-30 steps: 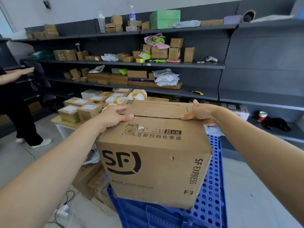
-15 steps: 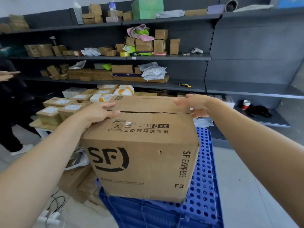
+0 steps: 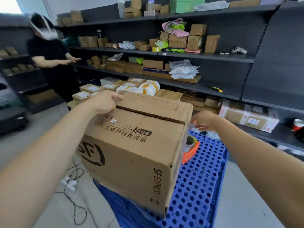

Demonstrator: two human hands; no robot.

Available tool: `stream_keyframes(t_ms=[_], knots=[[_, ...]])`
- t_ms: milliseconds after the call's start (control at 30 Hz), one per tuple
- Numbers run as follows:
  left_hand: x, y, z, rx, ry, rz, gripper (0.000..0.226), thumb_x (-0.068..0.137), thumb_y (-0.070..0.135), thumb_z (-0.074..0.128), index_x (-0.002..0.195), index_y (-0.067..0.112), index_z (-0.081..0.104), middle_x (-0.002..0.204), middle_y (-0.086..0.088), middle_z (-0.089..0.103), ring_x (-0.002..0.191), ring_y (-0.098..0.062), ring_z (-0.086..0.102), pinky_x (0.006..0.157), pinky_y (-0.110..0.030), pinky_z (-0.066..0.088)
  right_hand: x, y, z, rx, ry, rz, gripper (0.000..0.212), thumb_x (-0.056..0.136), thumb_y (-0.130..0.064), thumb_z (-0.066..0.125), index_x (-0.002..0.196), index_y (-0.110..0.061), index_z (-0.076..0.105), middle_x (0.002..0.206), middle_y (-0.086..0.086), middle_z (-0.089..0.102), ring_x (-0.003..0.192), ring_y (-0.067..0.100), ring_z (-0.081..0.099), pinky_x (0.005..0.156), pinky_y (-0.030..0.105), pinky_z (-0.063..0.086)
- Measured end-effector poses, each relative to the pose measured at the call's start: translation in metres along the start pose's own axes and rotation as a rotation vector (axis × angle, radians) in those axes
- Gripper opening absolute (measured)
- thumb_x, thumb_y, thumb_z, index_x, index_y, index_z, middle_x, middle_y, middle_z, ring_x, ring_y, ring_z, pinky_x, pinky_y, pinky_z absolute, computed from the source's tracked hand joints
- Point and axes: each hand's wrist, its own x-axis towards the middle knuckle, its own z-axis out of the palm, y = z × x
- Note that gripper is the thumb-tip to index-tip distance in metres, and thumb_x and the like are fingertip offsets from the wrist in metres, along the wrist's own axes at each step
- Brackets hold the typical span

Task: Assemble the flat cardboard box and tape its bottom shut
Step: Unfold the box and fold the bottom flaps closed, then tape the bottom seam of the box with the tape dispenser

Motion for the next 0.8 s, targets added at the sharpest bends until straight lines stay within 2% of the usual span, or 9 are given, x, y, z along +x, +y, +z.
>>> stream_keyframes(t_ms=[100,167,267,333,433,500,633,733,800], knots=[[-0.009,0.014,0.008,-0.019,0.04,-0.021,0.048,0.095,-0.002,0.035,0.129,0.022,0.058,0.153,-0.002,0.035,0.131,-0.02,0.041,0.094,-0.026,0.034,0.02,0.009,0.013,-0.333,-0.127,-0.049,0.024,0.091,-0.005,0.056,0.114,-0.003,0.059,0.115,0.011,0.055,0.108,0.027,0.056,0.083,0.035,0.05],[-0.012,0.022,0.012,-0.049,0.036,-0.024,0.044,0.097,0.003,0.033,0.128,0.016,0.061,0.149,-0.003,0.041,0.131,-0.019,0.039,0.098,-0.025,0.03,0.034,0.018,0.023,-0.616,-0.239,-0.094,0.035,0.091,-0.009,0.057,0.124,0.001,0.058,0.131,0.013,0.055,0.121,0.031,0.053,0.097,0.037,0.048],[-0.014,0.025,0.019,-0.091,0.002,-0.014,0.032,0.099,0.023,0.044,0.125,0.02,0.062,0.139,0.003,0.049,0.121,-0.012,0.045,0.092,-0.022,0.031,0.046,0.036,0.04,-0.905,-0.34,-0.16,0.041,0.092,-0.013,0.056,0.133,-0.004,0.055,0.136,0.015,0.055,0.116,0.028,0.056,0.094,0.032,0.044],[-0.013,0.02,0.022,-0.076,-0.032,-0.014,0.034,0.094,0.033,0.055,0.127,0.025,0.06,0.136,0.007,0.049,0.121,-0.012,0.045,0.093,-0.024,0.034,0.054,0.046,0.051,-1.032,-0.417,-0.161,0.05,0.094,-0.013,0.054,0.143,-0.007,0.042,0.146,0.012,0.045,0.12,0.026,0.053,0.093,0.033,0.04],[-0.009,0.016,0.024,-0.043,-0.042,-0.028,0.038,0.091,0.036,0.059,0.129,0.029,0.057,0.142,0.005,0.045,0.128,-0.016,0.041,0.1,-0.028,0.031,0.07,0.062,0.065,-1.065,-0.442,-0.114,0.068,0.094,-0.016,0.058,0.152,-0.01,0.023,0.156,0.006,0.029,0.127,0.022,0.046,0.102,0.035,0.036],[-0.006,0.015,0.024,-0.032,-0.038,-0.03,0.038,0.091,0.036,0.059,0.128,0.032,0.056,0.143,0.004,0.045,0.129,-0.017,0.04,0.098,-0.028,0.03,0.082,0.073,0.071,-1.071,-0.375,-0.123,0.075,0.09,-0.018,0.064,0.152,-0.01,0.022,0.155,0.006,0.031,0.14,0.029,0.033,0.11,0.038,0.032],[-0.003,0.012,0.026,-0.036,-0.033,-0.027,0.037,0.092,0.034,0.059,0.129,0.031,0.055,0.143,0.005,0.045,0.13,-0.016,0.04,0.097,-0.026,0.029,0.097,0.093,0.082,-1.208,-0.341,-0.163,0.066,0.089,-0.023,0.064,0.145,-0.014,0.032,0.142,0.004,0.042,0.133,0.028,0.038,0.109,0.036,0.034],[-0.002,0.009,0.026,-0.047,-0.021,-0.018,0.037,0.091,0.034,0.06,0.128,0.033,0.056,0.142,0.006,0.045,0.127,-0.013,0.041,0.098,-0.027,0.03,0.101,0.1,0.077,-1.215,-0.289,-0.169,0.063,0.092,-0.022,0.054,0.148,-0.023,0.025,0.151,-0.003,0.03,0.144,0.026,0.02,0.119,0.046,0.015],[0.001,0.007,0.026,-0.045,-0.021,-0.021,0.037,0.091,0.035,0.06,0.127,0.034,0.056,0.14,0.006,0.047,0.126,-0.013,0.042,0.099,-0.028,0.031,0.11,0.104,0.071,-1.078,-0.266,-0.139,0.066,0.093,-0.017,0.048,0.152,-0.021,0.018,0.157,-0.003,0.022,0.148,0.024,0.011,0.119,0.046,0.004]])
